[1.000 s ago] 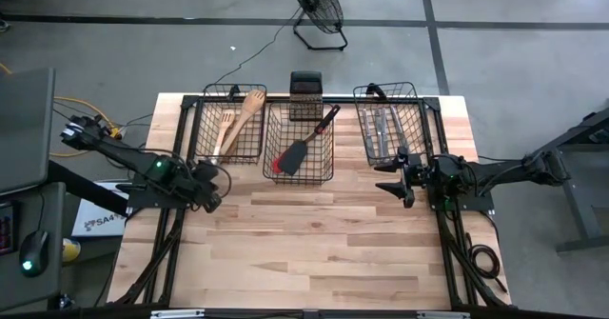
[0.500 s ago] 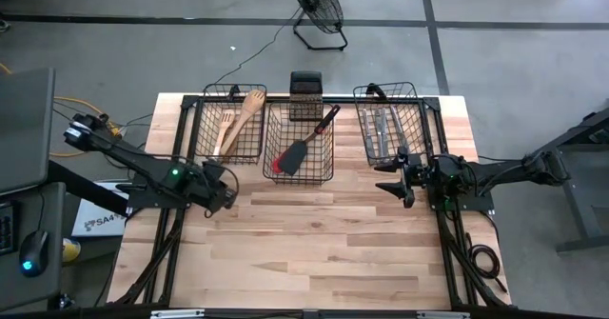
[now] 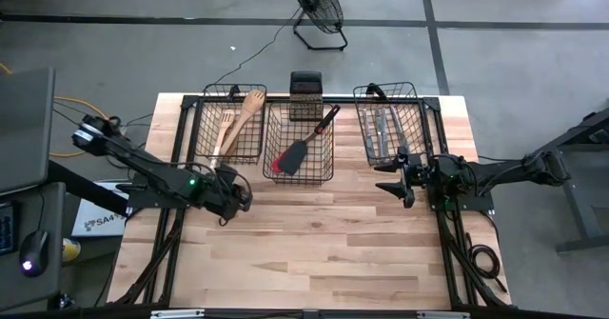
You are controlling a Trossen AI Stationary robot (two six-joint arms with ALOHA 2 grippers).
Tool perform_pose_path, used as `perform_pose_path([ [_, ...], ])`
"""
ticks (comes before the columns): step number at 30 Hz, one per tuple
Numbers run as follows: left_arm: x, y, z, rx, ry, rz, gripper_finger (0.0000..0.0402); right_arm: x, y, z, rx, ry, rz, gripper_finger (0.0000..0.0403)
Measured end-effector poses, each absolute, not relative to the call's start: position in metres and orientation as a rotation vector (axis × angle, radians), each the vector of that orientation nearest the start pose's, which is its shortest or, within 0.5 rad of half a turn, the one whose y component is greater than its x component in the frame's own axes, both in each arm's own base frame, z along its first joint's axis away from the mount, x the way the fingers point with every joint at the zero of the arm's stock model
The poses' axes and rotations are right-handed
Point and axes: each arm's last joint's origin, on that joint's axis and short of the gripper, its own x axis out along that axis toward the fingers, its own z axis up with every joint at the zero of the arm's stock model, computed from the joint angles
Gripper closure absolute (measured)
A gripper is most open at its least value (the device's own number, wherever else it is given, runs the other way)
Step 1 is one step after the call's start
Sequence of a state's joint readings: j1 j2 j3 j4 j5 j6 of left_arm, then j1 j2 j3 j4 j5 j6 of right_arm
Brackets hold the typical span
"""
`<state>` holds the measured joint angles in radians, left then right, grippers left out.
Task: Pick & Place Kitchen Items
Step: Put the light brown wooden slotted serving spoon into the left wire basket
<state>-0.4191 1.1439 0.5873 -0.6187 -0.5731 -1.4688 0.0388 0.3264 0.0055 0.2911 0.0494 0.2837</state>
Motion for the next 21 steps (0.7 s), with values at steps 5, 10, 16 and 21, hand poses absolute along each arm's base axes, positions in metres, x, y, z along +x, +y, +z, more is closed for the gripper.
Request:
perform_pose_path([
  [5,0.171,-0.058,0.175,-0.701,0.719,0.882,0.0402,0.118,0.003,0.165,0.282,0.028,-0.014,0.0140],
  [10,0.163,-0.057,0.181,-0.683,0.860,0.928,0.0401,0.118,0.003,0.165,0.282,0.028,-0.015,0.0140],
  [16,0.171,-0.064,0.212,-0.532,1.090,0.868,0.0401,0.118,0.003,0.165,0.282,0.028,-0.014,0.0140],
  [21,0.178,-0.065,0.215,-0.276,1.402,0.675,0.0402,0.118,0.003,0.165,0.282,0.028,-0.014,0.0140],
])
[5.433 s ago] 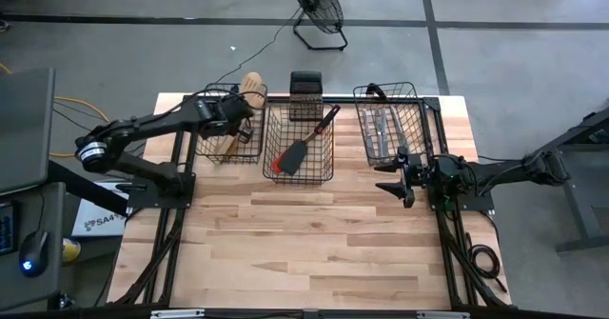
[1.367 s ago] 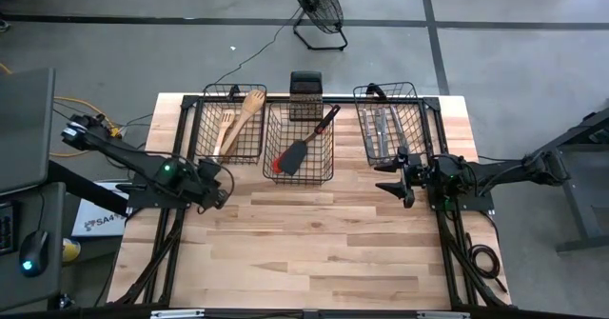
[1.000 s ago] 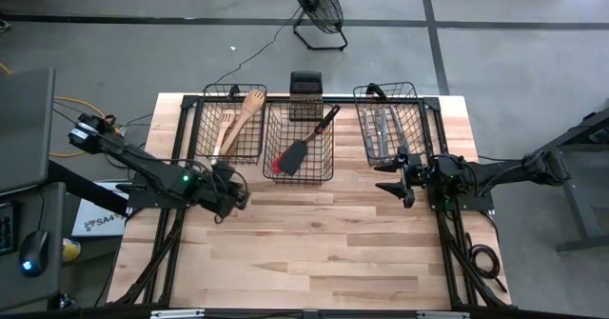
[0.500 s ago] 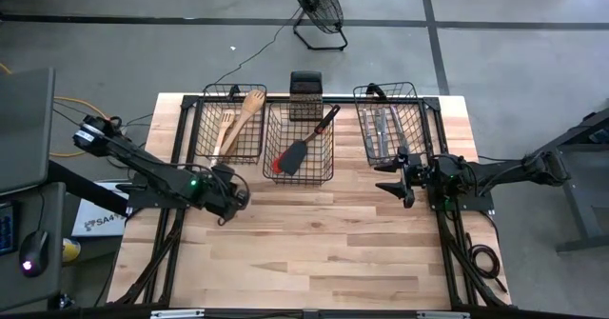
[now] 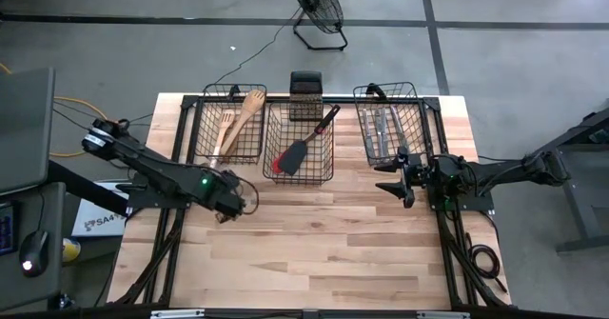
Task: Pick & Place Kitchen Items
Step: Put the light brown wooden slotted serving spoon into the left wire basket
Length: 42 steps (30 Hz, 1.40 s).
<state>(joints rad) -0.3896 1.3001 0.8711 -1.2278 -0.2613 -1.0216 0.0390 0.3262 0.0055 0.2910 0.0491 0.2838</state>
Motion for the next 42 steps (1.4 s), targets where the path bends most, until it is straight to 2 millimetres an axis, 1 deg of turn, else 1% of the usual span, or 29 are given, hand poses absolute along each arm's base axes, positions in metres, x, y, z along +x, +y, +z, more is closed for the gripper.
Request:
perform_pose_path([
  [3,0.177,-0.064,0.206,-0.132,1.523,0.525,0.0402,0.118,0.003,0.165,0.283,0.028,-0.014,0.0140],
  [6,0.172,-0.061,0.198,-0.076,1.617,0.432,0.0402,0.118,0.003,0.165,0.283,0.028,-0.014,0.0140],
  [11,0.162,-0.054,0.193,-0.045,1.685,0.452,0.0402,0.118,0.003,0.165,0.282,0.028,-0.015,0.0140],
  [14,0.155,-0.051,0.194,-0.027,1.684,0.461,0.0402,0.118,0.003,0.165,0.282,0.027,-0.015,0.0140],
  [22,0.144,-0.045,0.194,0.046,1.642,0.441,0.0402,0.118,0.003,0.165,0.282,0.028,-0.014,0.0140],
  [27,0.143,-0.043,0.192,0.097,1.599,0.462,0.0402,0.118,0.003,0.165,0.283,0.028,-0.015,0.0140],
  [37,0.144,-0.039,0.192,0.075,1.529,0.597,0.0402,0.118,0.003,0.165,0.282,0.028,-0.014,0.0140],
  [42,0.144,-0.039,0.192,0.081,1.534,0.589,0.0402,0.118,0.003,0.165,0.282,0.028,-0.015,0.0140],
])
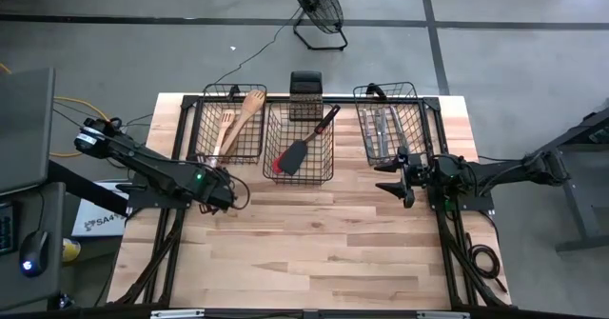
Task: Pick & Place Kitchen Items
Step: Put the light brown wooden slotted serving spoon into the left wire basket
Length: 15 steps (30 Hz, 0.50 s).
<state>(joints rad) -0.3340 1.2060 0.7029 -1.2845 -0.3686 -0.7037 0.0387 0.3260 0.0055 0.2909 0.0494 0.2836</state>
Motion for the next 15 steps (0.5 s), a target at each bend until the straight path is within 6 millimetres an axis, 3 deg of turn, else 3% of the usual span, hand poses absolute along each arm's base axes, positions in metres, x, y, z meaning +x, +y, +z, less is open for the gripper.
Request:
perform_pose_path([
  [9,0.1452,-0.0427,0.1905,0.086,1.612,0.408,0.0402,0.1179,0.0031,0.1650,0.283,0.028,-0.015,0.0140],
  [15,0.1471,-0.0432,0.1903,0.067,1.589,0.418,0.0402,0.1179,0.0031,0.1650,0.282,0.028,-0.015,0.0140],
])
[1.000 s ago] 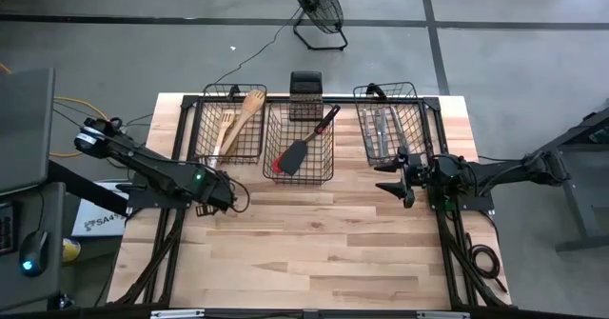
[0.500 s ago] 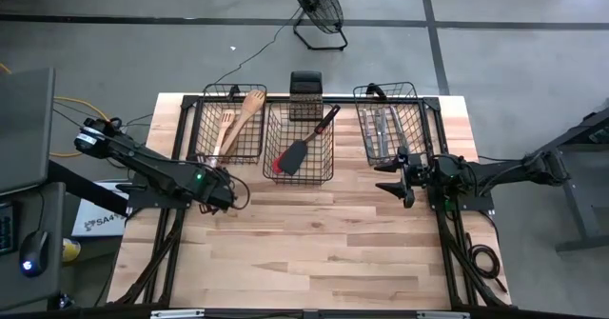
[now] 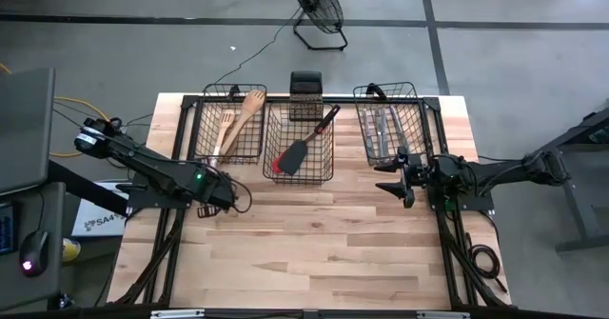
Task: Pick & Place Kitchen Items
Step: Put the light brown wooden slotted serving spoon into the left wire basket
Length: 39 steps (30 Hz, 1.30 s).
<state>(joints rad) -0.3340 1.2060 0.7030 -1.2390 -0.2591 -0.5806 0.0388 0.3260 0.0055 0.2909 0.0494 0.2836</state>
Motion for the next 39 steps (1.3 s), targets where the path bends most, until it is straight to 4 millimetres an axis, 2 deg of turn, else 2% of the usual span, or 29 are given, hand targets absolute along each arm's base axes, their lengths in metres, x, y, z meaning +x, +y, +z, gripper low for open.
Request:
perform_pose_path([
  [5,0.154,-0.045,0.190,0.022,1.507,0.443,0.0402,0.118,0.003,0.165,0.283,0.028,-0.014,0.0140],
  [11,0.150,-0.042,0.190,-0.023,1.482,0.582,0.0402,0.118,0.003,0.165,0.282,0.028,-0.014,0.0140],
  [19,0.141,-0.038,0.169,-0.133,1.421,0.760,0.0402,0.118,0.003,0.165,0.282,0.028,-0.014,0.0140],
  [26,0.140,-0.035,0.167,-0.178,1.324,0.893,0.0402,0.118,0.003,0.165,0.282,0.028,-0.014,0.0140],
  [33,0.143,-0.019,0.168,-0.268,1.247,1.048,0.0402,0.118,0.003,0.165,0.282,0.028,-0.014,0.0140],
  [39,0.146,-0.011,0.168,-0.318,1.236,1.090,0.0401,0.118,0.003,0.165,0.282,0.028,-0.014,0.0140],
])
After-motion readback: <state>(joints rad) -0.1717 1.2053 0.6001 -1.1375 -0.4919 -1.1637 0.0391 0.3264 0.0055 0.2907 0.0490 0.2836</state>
